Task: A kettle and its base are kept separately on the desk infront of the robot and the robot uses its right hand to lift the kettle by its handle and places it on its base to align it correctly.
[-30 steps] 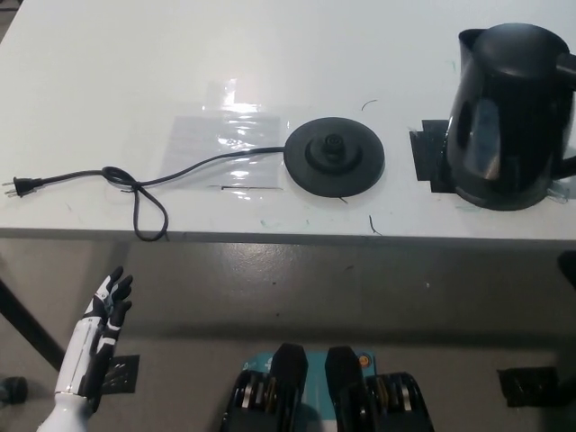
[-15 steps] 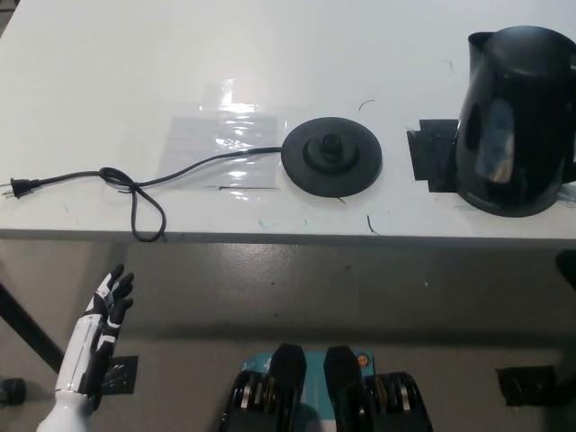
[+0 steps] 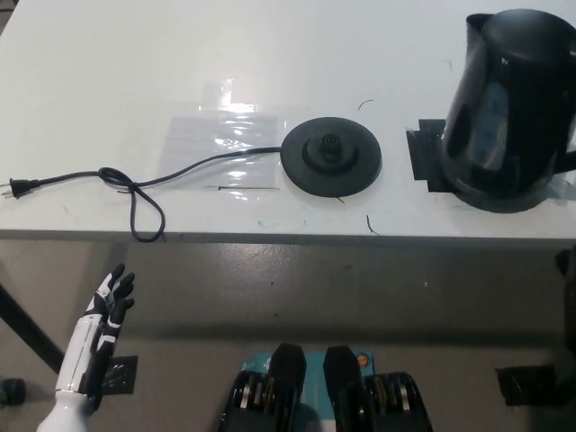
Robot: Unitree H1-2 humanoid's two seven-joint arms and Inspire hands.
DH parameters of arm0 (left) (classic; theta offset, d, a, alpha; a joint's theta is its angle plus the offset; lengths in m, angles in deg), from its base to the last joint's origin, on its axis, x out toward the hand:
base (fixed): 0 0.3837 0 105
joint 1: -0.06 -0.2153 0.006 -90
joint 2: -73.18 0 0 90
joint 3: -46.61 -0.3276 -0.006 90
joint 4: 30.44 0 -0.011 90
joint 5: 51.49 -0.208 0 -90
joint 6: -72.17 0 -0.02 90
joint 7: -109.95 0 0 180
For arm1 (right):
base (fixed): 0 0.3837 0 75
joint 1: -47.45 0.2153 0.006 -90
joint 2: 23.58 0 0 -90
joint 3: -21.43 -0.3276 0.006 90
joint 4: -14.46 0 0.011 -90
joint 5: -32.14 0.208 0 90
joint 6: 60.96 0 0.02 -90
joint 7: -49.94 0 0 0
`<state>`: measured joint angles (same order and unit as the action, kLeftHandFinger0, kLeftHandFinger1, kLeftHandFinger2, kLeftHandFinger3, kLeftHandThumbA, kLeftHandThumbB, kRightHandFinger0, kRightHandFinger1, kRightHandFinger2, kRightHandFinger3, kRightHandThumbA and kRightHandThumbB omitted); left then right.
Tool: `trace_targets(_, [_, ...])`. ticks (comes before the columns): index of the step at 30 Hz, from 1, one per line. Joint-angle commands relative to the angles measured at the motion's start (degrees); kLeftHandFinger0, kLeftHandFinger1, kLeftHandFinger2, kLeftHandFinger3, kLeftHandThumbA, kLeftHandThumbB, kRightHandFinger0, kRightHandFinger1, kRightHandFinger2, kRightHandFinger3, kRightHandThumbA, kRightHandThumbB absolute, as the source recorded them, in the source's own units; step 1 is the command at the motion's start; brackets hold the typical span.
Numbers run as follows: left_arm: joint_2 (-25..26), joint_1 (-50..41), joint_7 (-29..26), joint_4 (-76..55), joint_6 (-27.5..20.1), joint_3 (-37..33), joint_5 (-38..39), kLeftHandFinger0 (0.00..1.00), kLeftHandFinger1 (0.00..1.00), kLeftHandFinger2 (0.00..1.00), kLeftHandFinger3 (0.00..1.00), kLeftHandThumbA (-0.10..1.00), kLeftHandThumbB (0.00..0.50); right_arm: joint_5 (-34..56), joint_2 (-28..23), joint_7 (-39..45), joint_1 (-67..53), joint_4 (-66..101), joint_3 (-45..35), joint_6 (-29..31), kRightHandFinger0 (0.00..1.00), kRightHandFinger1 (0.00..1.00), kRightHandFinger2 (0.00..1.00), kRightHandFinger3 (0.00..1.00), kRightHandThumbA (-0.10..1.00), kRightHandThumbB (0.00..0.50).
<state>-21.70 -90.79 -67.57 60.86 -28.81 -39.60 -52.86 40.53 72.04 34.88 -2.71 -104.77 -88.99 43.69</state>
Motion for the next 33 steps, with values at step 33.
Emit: trace_targets(33, [1.3,1.0,1.0,-0.6,-1.4,0.2,1.1,1.0,1.0,1.0,1.0,0.93,0.203,-8.8,13.8,-10.2,20.2,-10.9,8.6,9.9,0.0,0.25,0.68,0.83,-0.1,0.09])
